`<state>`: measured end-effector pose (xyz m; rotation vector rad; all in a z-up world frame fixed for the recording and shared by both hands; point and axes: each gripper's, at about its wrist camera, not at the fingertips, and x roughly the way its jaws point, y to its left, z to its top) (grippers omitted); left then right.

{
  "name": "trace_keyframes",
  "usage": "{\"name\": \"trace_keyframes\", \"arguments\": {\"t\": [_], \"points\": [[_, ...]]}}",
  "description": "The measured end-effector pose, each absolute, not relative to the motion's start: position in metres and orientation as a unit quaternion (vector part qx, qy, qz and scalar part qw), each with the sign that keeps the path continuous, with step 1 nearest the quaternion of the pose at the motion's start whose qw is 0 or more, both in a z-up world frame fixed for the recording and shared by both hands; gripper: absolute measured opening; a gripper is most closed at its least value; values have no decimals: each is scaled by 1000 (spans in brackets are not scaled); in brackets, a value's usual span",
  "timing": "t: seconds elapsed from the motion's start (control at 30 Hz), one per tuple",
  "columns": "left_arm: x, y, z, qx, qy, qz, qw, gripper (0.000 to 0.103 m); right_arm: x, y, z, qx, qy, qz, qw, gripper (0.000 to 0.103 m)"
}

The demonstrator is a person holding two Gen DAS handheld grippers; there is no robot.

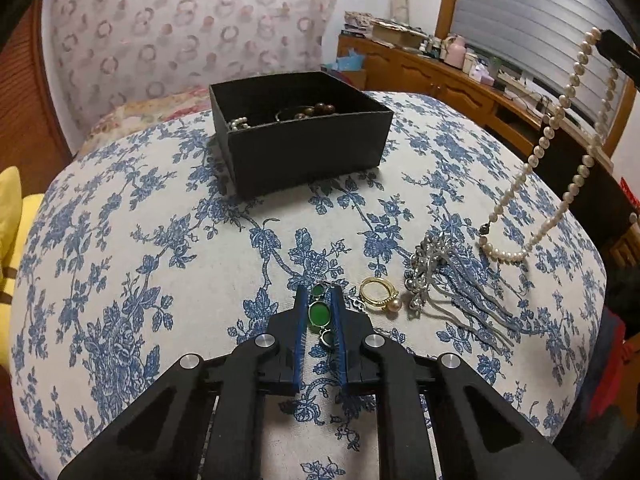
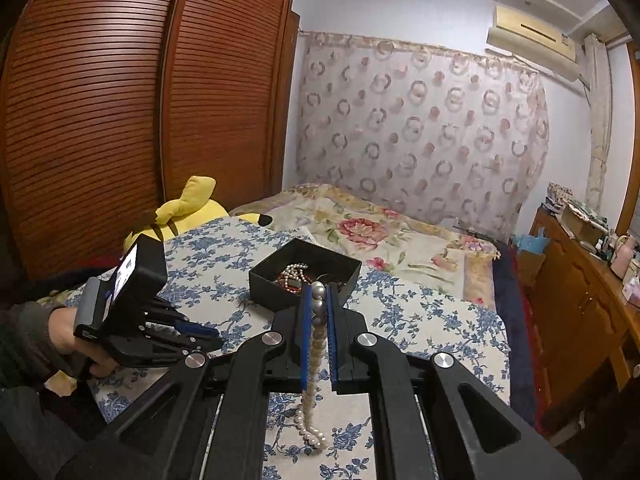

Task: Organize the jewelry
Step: 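Carry the jade pendant and pearl necklace into the black box and open both grippers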

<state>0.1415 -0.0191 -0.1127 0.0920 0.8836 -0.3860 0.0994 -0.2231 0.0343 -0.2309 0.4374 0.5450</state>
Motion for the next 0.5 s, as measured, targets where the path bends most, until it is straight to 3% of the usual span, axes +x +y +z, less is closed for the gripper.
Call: {"name": "trace_keyframes", "arguments": {"t": [0.5], "points": [[139,-16,-27,30,343,-198,918,10,110,-214,68,-112,181,269,939,8]]}}
